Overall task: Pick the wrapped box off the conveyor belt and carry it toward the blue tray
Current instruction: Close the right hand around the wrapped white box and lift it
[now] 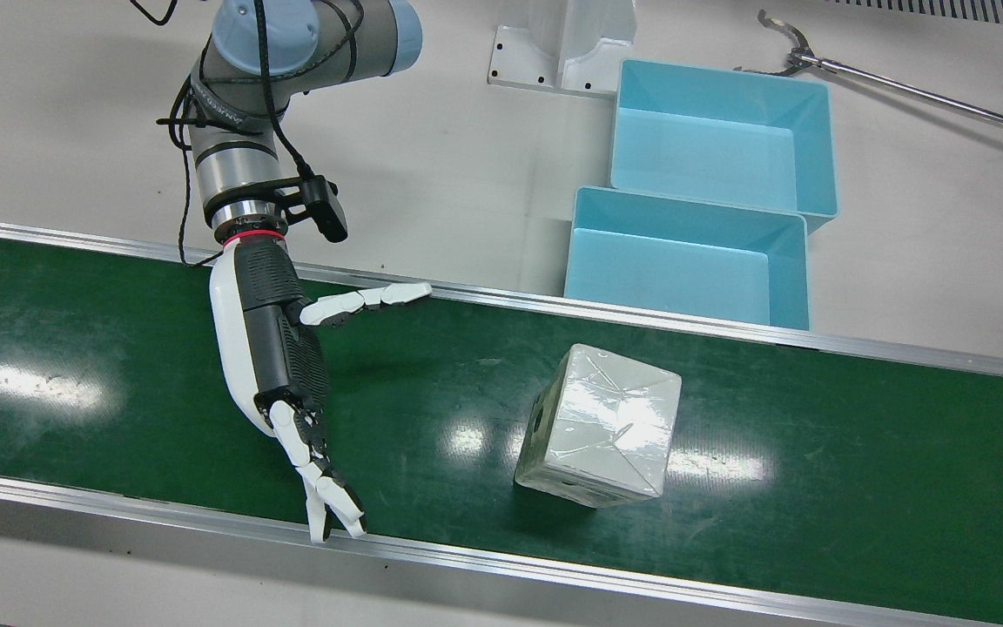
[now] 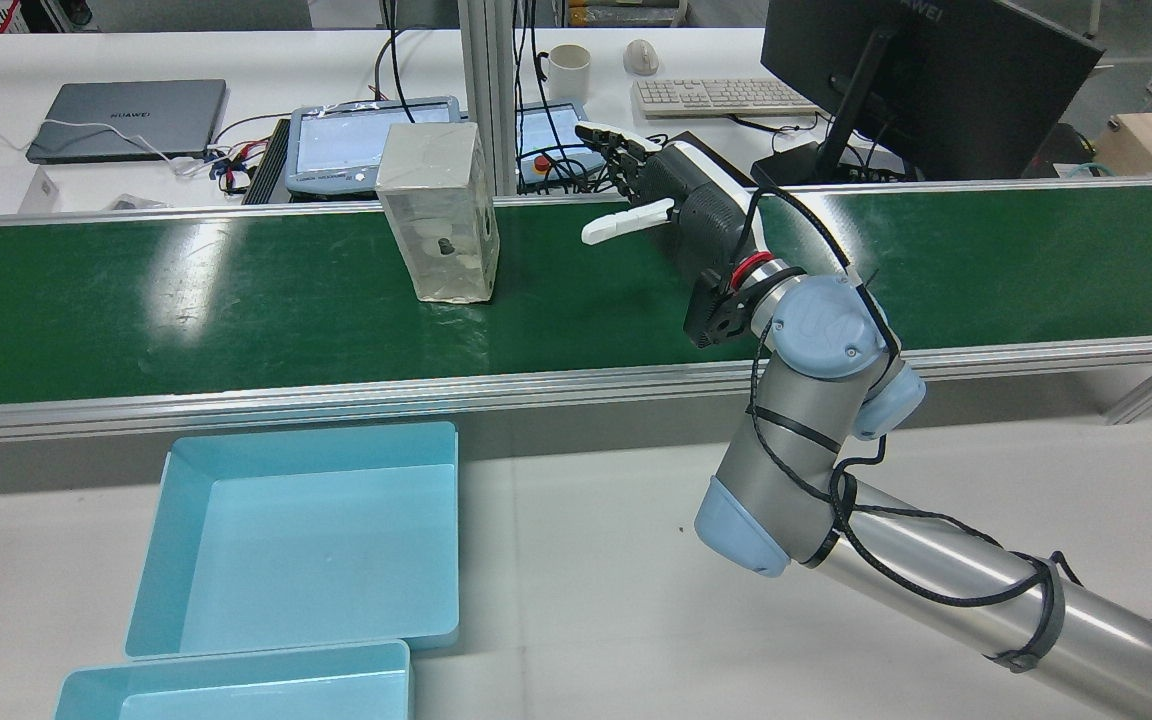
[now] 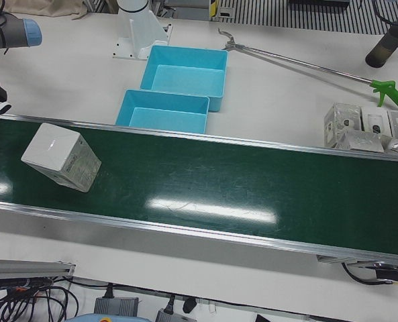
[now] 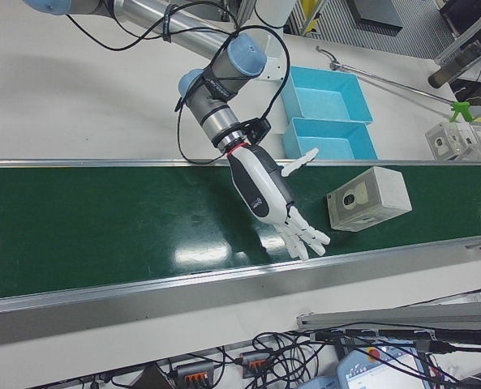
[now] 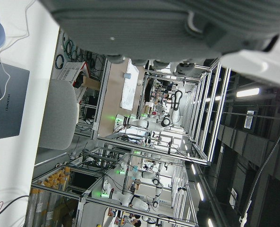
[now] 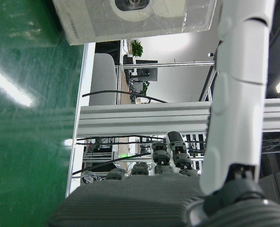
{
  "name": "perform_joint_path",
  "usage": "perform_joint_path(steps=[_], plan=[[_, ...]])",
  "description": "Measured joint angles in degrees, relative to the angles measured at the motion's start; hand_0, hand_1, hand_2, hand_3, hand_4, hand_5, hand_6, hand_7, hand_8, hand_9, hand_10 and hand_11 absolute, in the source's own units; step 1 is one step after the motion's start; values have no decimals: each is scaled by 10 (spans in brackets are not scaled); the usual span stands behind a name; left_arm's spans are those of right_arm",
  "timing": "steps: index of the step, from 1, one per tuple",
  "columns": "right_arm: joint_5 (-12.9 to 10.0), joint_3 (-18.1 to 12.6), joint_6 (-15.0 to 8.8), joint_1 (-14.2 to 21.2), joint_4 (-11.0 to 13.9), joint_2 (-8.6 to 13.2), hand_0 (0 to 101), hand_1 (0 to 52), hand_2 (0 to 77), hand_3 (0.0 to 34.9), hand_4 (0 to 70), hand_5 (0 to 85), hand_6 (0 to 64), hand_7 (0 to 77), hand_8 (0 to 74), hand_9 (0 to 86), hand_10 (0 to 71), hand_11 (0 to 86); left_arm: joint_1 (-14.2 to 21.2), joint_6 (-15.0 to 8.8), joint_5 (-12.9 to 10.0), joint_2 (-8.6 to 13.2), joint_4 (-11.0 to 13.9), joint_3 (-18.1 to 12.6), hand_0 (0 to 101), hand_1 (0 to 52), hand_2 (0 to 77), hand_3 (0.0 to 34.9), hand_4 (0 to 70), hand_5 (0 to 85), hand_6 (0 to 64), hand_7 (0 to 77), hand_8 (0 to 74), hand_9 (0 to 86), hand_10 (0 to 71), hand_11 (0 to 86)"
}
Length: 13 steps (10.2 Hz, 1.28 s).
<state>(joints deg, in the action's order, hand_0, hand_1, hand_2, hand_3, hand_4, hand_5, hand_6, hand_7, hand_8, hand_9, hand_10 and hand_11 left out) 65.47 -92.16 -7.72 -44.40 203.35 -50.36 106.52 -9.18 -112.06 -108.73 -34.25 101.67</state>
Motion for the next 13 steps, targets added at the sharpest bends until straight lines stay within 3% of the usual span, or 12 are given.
perform_joint_path(steps=[1,2,3,5,13], plan=[[0,3,-1,0,0,0,479,125,16,0,54,147,0,22,0,16,0,16,0,0,0,0,0,0,0,0,5,0,0,11,5,5,5,5,5,5],[0,6,-2,1,0,1,479,164,16,0,65,164,22,38,0,16,0,16,0,0,0,0,0,0,0,0,11,0,0,11,5,5,5,5,5,5],[0,7,-3,3,0,1,483,164,93,0,65,164,22,38,0,16,0,16,0,0,0,0,0,0,0,0,11,0,0,11,5,5,5,5,0,5],[0,9,-8,5,0,3,492,185,98,0,65,164,22,38,0,16,0,16,0,0,0,0,0,0,0,0,11,0,0,11,5,5,5,5,5,5],[-2,20,-24,7,-1,6,492,169,87,0,54,153,22,33,0,11,0,16,0,0,0,0,0,0,0,0,5,0,0,11,5,5,5,5,5,5]])
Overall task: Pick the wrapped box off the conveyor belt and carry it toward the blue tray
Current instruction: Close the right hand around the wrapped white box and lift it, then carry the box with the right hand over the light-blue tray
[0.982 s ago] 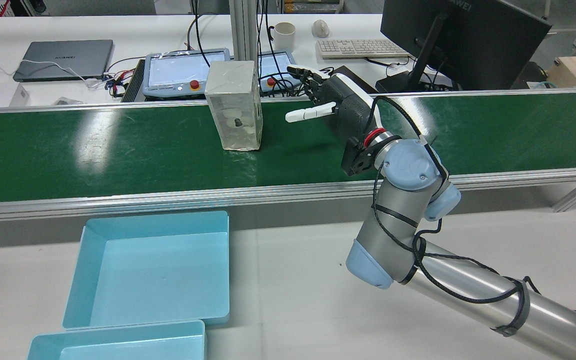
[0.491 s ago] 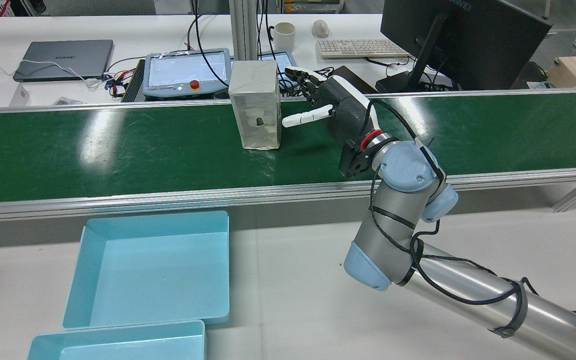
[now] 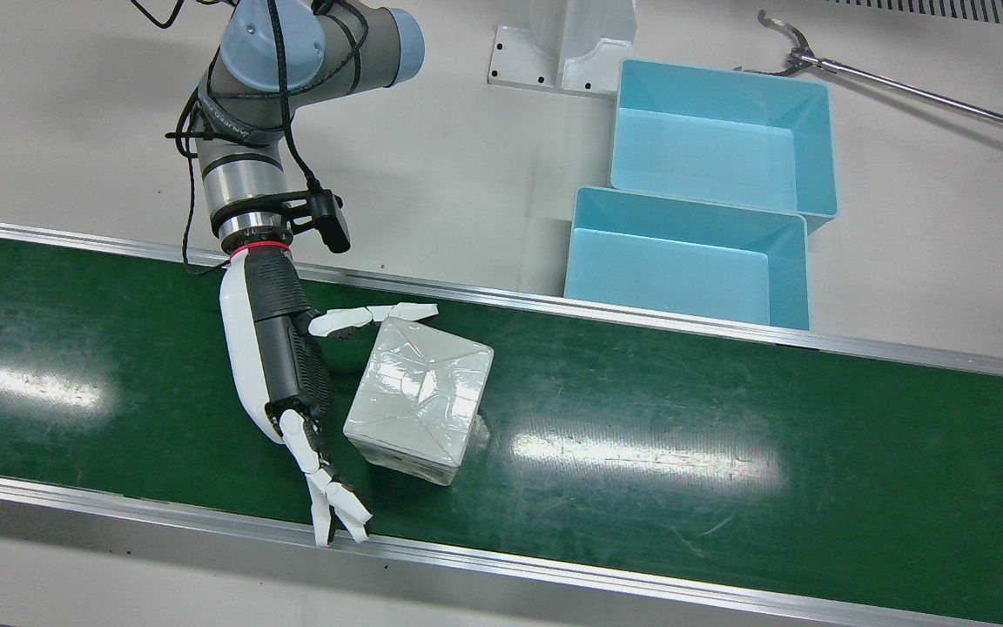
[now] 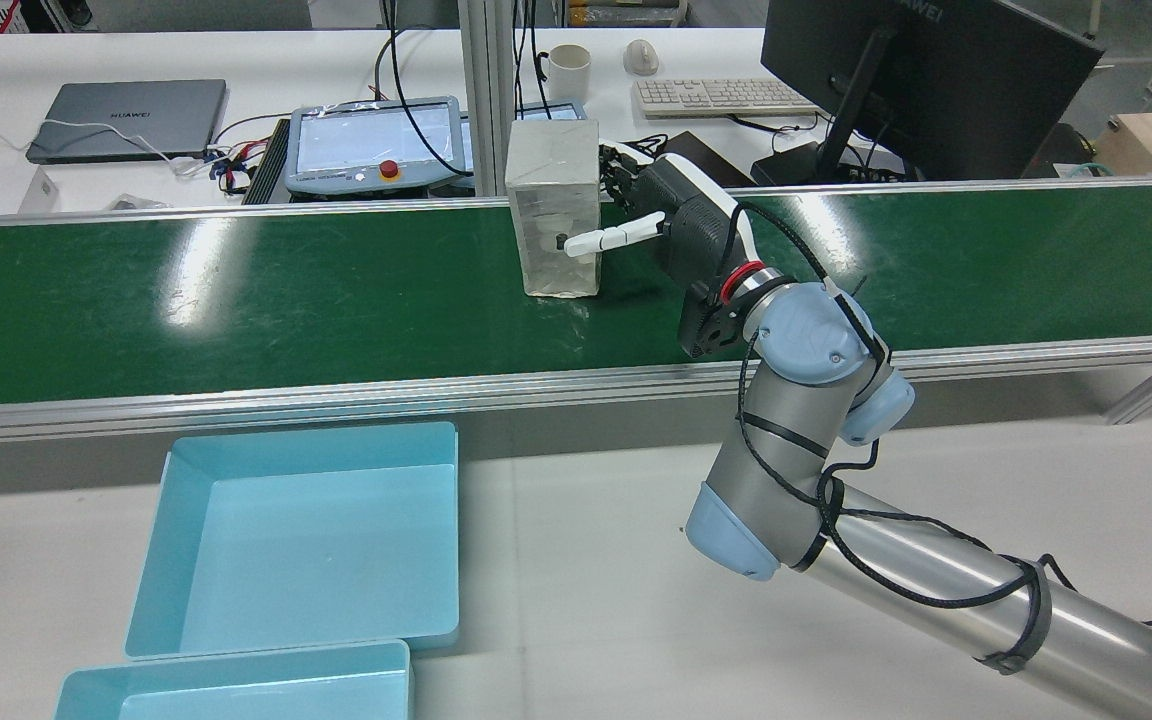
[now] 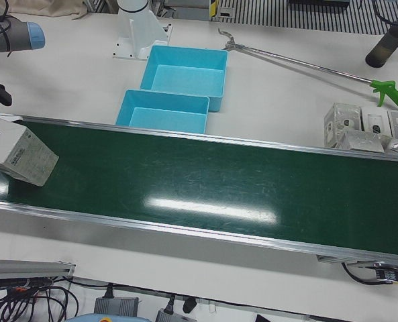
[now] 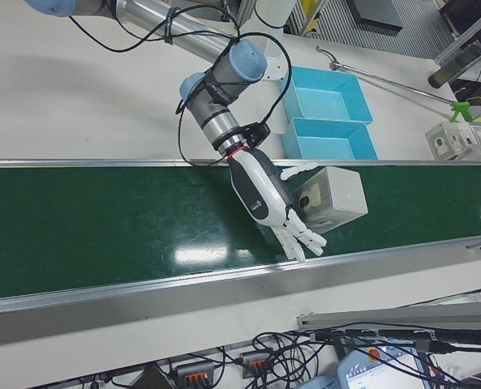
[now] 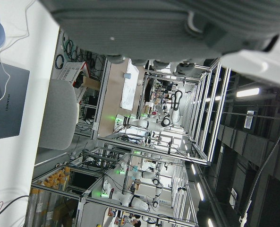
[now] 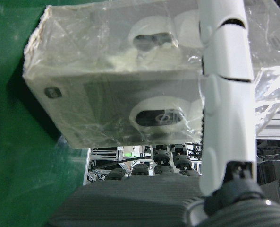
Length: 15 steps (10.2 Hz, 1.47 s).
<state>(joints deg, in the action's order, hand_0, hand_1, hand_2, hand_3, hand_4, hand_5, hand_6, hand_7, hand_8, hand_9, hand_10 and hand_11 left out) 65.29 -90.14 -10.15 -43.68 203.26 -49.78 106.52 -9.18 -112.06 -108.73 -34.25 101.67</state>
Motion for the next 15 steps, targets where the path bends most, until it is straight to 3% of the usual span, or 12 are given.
perform_joint_path(steps=[1,5,6,7,8,9,10,11,12,13,14,15], plan=[[-1,1,-2,0,0,0,492,169,87,0,49,164,22,33,0,11,0,16,0,0,0,0,0,0,0,0,11,0,0,11,5,5,5,5,5,5],[-6,12,-5,-3,2,3,508,218,213,0,98,284,65,109,22,11,0,16,0,0,0,0,0,0,0,0,11,0,0,11,5,5,5,5,5,5],[-7,14,-5,-3,4,4,526,153,311,0,175,398,202,273,153,131,54,11,0,0,0,0,0,0,0,0,11,0,0,11,5,5,5,5,5,5],[-8,12,-5,-4,10,6,526,153,311,0,175,398,202,273,153,131,54,11,0,0,0,0,0,0,0,0,11,0,0,11,5,5,5,5,5,5],[-8,8,-6,-7,22,12,495,104,300,0,207,507,311,344,355,316,284,147,0,0,0,0,0,0,0,0,11,0,0,11,5,5,5,5,5,5],[-7,-2,-7,-11,38,21,462,49,316,0,202,551,344,376,431,398,371,240,0,0,0,0,0,0,0,0,11,0,0,11,5,5,5,5,5,5],[-7,-19,-11,-12,50,29,442,27,327,5,202,567,365,404,502,458,513,393,0,0,0,0,0,0,0,0,5,0,0,11,5,5,5,5,5,5],[-7,-41,-21,-13,59,39,442,22,327,5,202,567,376,415,524,480,556,436,0,0,0,0,0,0,0,0,5,0,0,11,5,5,5,5,5,5],[-7,-58,-29,-13,68,53,437,22,327,42,202,567,376,415,524,480,556,436,0,0,0,0,0,0,0,0,5,0,0,11,5,5,5,5,5,5],[-7,-69,-34,-8,79,71,437,22,327,42,202,567,376,415,524,480,556,436,0,0,0,0,0,0,0,0,11,0,0,11,5,5,5,5,5,5],[-7,-75,-37,5,90,91,448,11,360,30,202,567,409,496,616,600,638,595,0,0,0,0,0,0,0,0,11,0,0,11,5,5,5,5,5,5],[-7,-76,-38,22,96,106,448,11,360,30,202,567,409,496,616,600,638,595,0,0,0,0,0,0,0,0,11,0,0,11,5,5,5,5,5,5]])
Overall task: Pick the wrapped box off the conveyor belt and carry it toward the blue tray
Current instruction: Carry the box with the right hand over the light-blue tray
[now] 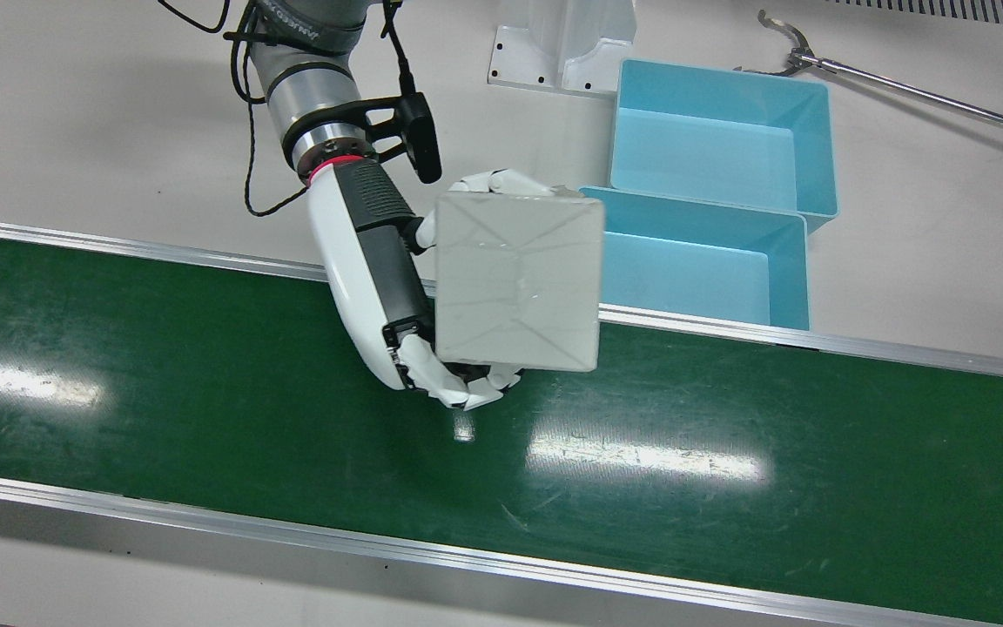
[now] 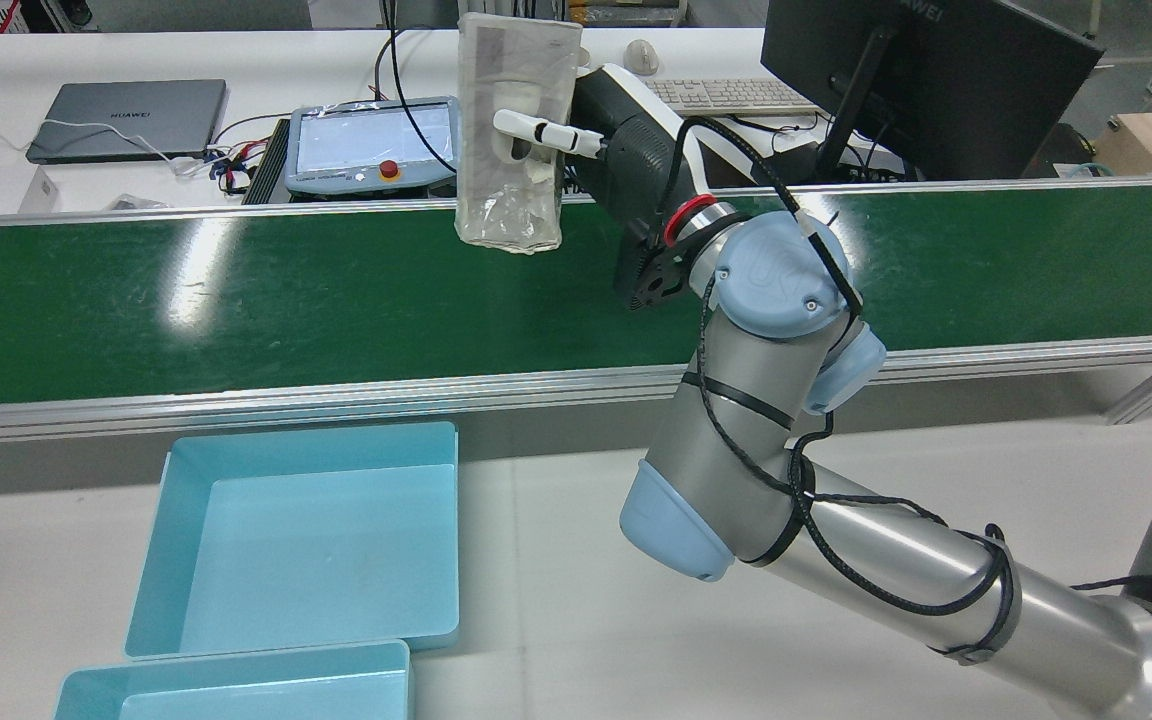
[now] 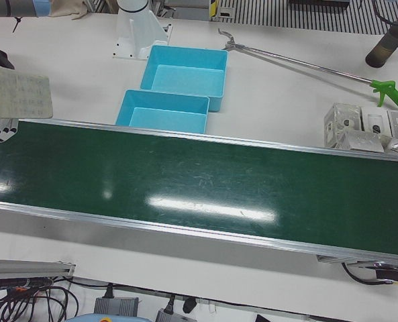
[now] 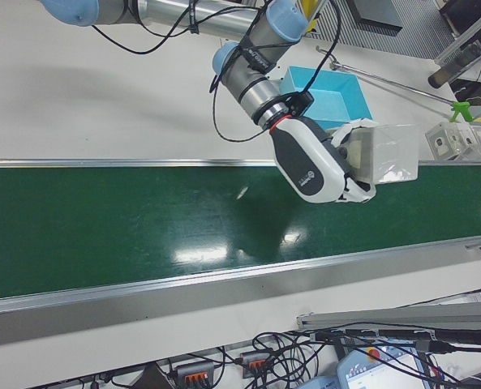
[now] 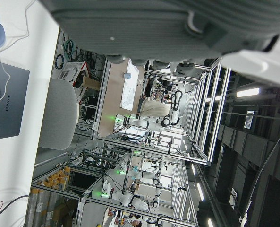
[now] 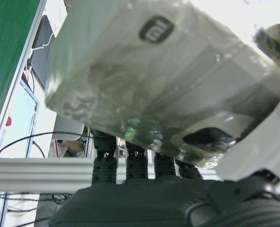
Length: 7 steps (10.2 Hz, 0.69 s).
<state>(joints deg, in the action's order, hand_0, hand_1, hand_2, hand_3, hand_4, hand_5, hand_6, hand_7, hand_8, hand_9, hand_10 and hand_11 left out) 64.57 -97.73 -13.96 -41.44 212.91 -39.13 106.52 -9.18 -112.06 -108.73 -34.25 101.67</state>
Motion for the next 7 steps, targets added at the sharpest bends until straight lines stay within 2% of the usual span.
perform_joint_path(steps=[1,2,5,7], plan=[[0,1,-1,20,4,15,448,5,371,0,185,671,409,535,638,654,638,665,0,0,0,0,0,0,0,0,11,0,0,11,5,5,5,5,5,5],[0,3,-1,38,7,29,451,5,376,0,185,682,409,551,654,698,638,709,0,0,0,0,0,0,0,0,11,0,0,11,5,5,5,5,5,5],[-1,16,-1,89,36,72,457,5,398,0,185,698,409,704,687,698,622,698,0,0,0,0,0,0,0,0,11,0,0,11,0,5,5,5,5,5],[1,31,1,114,46,95,460,5,398,0,185,693,415,704,687,698,605,698,0,0,0,0,0,0,0,0,11,0,0,11,5,5,5,5,5,5]])
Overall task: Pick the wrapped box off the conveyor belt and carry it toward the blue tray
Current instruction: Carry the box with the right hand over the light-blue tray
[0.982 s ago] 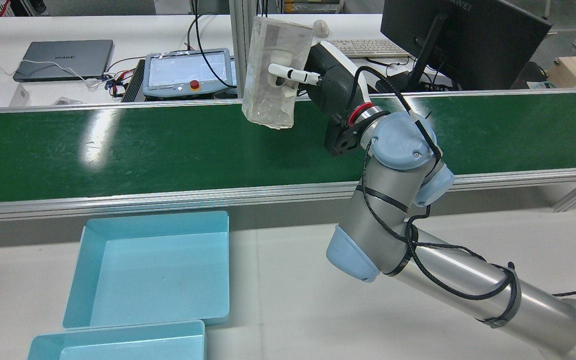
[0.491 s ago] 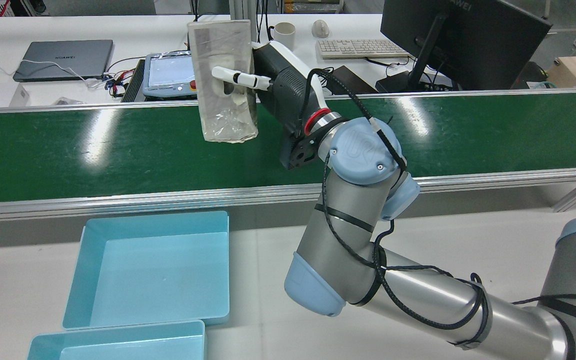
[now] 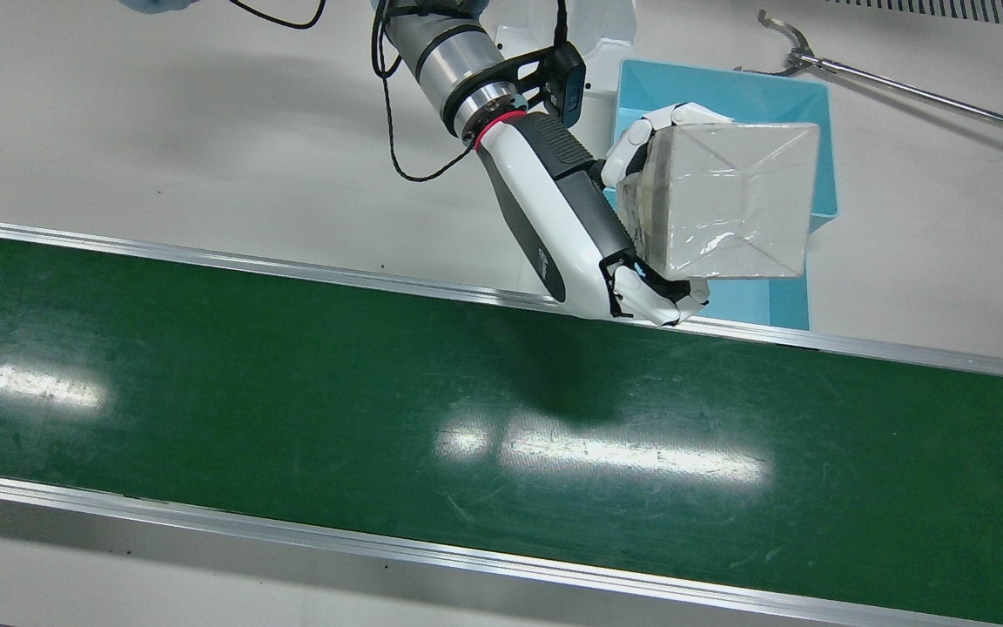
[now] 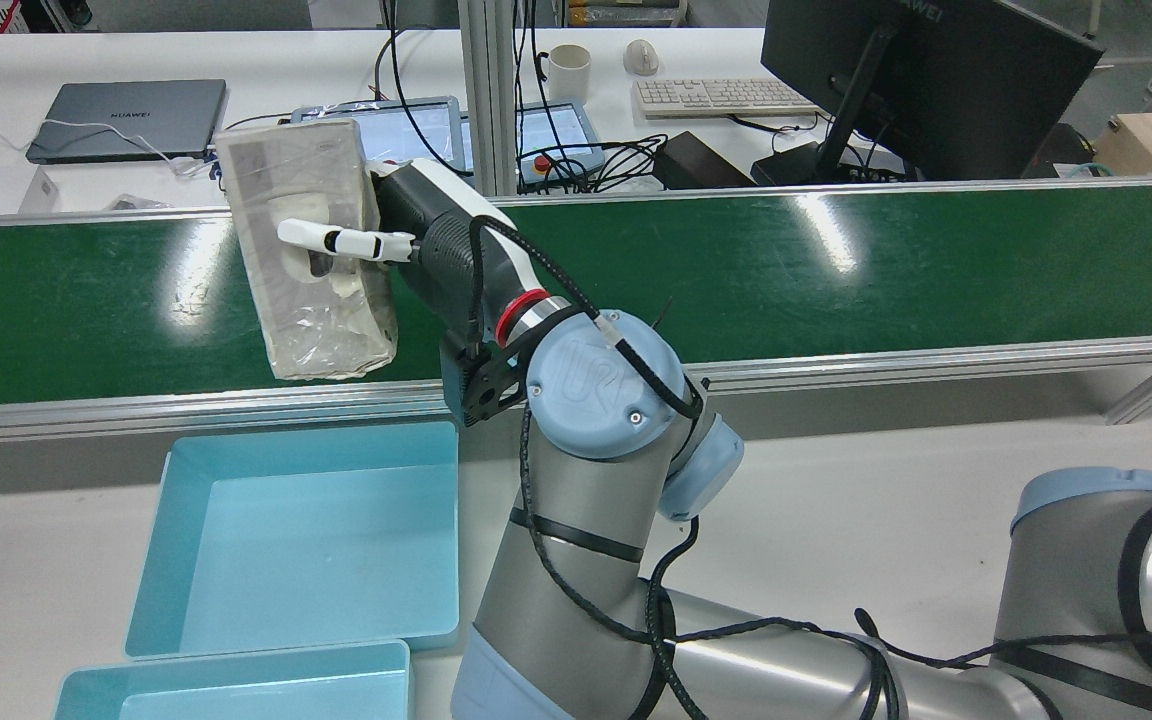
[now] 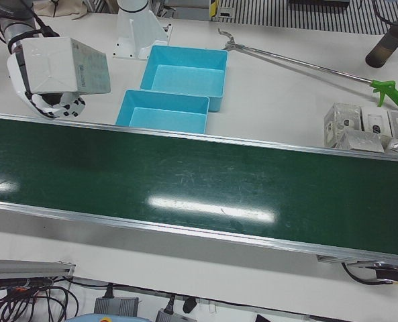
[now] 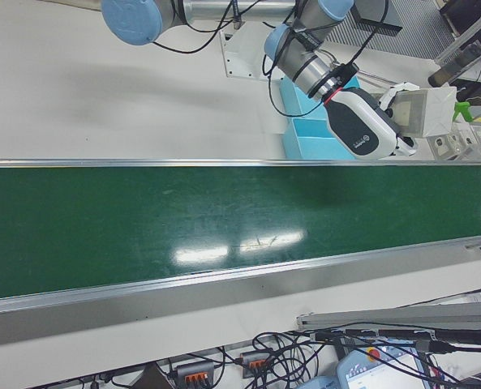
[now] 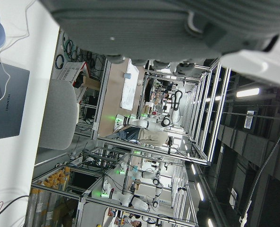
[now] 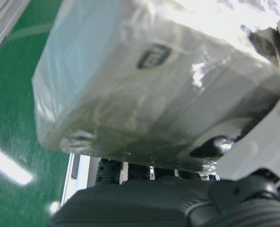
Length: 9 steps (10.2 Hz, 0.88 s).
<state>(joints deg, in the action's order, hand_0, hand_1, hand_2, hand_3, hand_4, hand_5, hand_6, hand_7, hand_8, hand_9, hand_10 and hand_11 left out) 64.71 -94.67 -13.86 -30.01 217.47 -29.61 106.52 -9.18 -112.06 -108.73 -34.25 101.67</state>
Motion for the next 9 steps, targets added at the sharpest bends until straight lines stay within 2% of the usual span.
perform_joint_path(steps=[2,3,4,5,6,7,8,9], plan=[[15,26,11,21,3,16,467,5,404,0,185,693,415,704,693,714,589,698,0,0,0,0,0,0,0,0,11,0,0,11,5,5,5,5,5,5],[24,43,28,33,2,19,472,5,404,0,213,709,415,704,589,774,447,627,0,0,0,0,0,0,0,0,11,0,0,11,5,5,5,5,5,5],[35,60,49,43,0,21,463,5,404,0,256,704,415,704,513,758,360,545,0,0,0,0,0,0,0,0,5,0,0,11,5,5,5,5,5,5],[45,73,65,49,-2,23,463,5,404,0,256,704,415,704,513,758,360,545,0,0,0,0,0,0,0,0,5,0,0,11,5,5,5,5,5,5],[52,79,74,52,-3,27,480,5,404,0,245,725,398,704,436,475,256,453,0,0,0,0,0,0,0,0,11,0,0,11,5,5,5,5,5,5],[58,84,79,54,-3,34,490,5,404,0,131,578,289,731,240,273,0,273,0,0,0,0,0,0,0,0,11,0,0,11,5,5,5,5,5,5],[67,89,81,56,-4,42,490,5,404,0,131,578,289,731,240,273,0,273,0,0,0,0,0,0,0,0,11,0,0,11,5,5,5,5,5,5],[78,101,83,58,-4,49,501,5,404,0,147,453,213,736,120,180,0,109,0,0,0,0,0,0,0,0,11,0,0,11,5,5,5,5,5,5]])
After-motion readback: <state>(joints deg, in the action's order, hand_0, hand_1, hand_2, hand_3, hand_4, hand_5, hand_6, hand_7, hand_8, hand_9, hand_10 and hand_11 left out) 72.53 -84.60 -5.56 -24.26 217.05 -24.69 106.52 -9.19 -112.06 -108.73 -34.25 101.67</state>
